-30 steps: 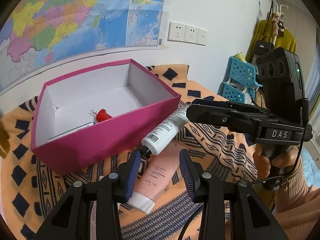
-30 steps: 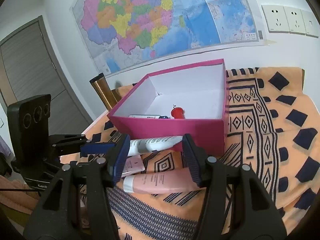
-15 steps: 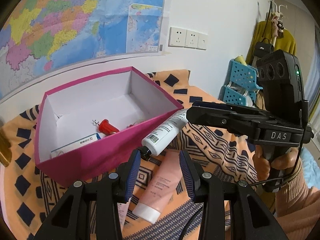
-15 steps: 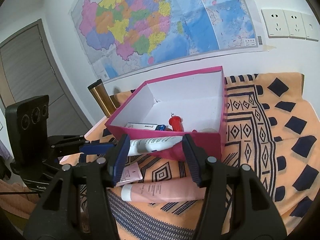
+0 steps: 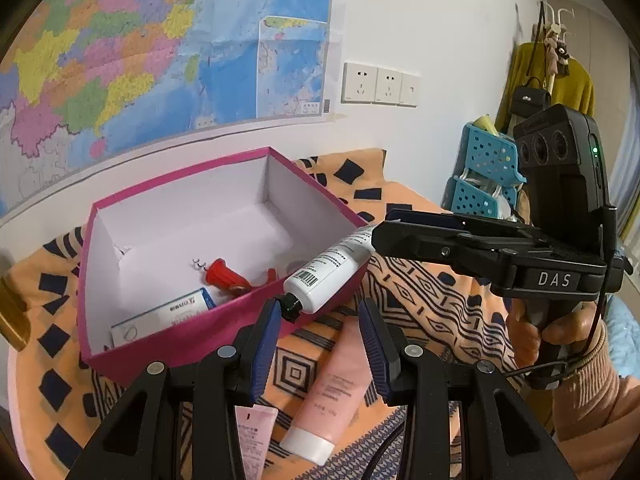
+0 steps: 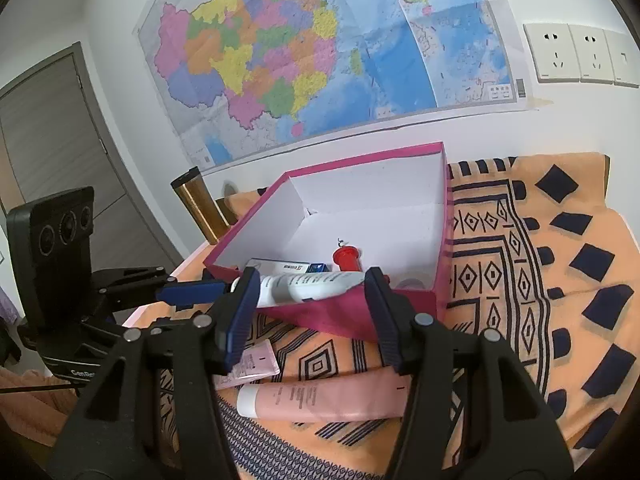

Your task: Organize rigid objects

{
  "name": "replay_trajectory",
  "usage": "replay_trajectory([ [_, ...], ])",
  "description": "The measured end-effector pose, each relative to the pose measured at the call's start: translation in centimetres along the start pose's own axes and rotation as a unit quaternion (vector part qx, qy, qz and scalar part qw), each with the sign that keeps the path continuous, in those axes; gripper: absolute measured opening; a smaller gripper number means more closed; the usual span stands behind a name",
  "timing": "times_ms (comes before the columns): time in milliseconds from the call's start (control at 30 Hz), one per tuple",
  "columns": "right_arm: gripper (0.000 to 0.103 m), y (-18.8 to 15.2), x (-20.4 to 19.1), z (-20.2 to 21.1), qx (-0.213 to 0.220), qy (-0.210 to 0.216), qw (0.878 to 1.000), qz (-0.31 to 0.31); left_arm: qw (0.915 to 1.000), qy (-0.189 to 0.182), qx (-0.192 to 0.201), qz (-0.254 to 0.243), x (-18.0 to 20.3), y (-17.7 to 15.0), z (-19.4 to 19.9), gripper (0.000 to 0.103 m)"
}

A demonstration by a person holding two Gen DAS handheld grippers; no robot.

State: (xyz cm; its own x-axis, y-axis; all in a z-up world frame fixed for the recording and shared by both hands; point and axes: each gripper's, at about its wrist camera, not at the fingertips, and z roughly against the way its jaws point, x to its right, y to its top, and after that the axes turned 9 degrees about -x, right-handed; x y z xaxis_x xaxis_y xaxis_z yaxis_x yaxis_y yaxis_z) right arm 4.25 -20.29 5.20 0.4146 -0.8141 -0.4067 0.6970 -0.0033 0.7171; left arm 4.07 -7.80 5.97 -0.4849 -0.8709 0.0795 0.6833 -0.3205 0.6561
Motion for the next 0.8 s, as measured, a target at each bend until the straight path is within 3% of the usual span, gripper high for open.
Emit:
replay_trajectory([
  [800,0.057,1.5,1.3,-1.3,-0.004,-0.009,1.000,-0.009,0.9999,0.009,-0.004,0.004,-1.5,2.1,-1.7,0.040],
])
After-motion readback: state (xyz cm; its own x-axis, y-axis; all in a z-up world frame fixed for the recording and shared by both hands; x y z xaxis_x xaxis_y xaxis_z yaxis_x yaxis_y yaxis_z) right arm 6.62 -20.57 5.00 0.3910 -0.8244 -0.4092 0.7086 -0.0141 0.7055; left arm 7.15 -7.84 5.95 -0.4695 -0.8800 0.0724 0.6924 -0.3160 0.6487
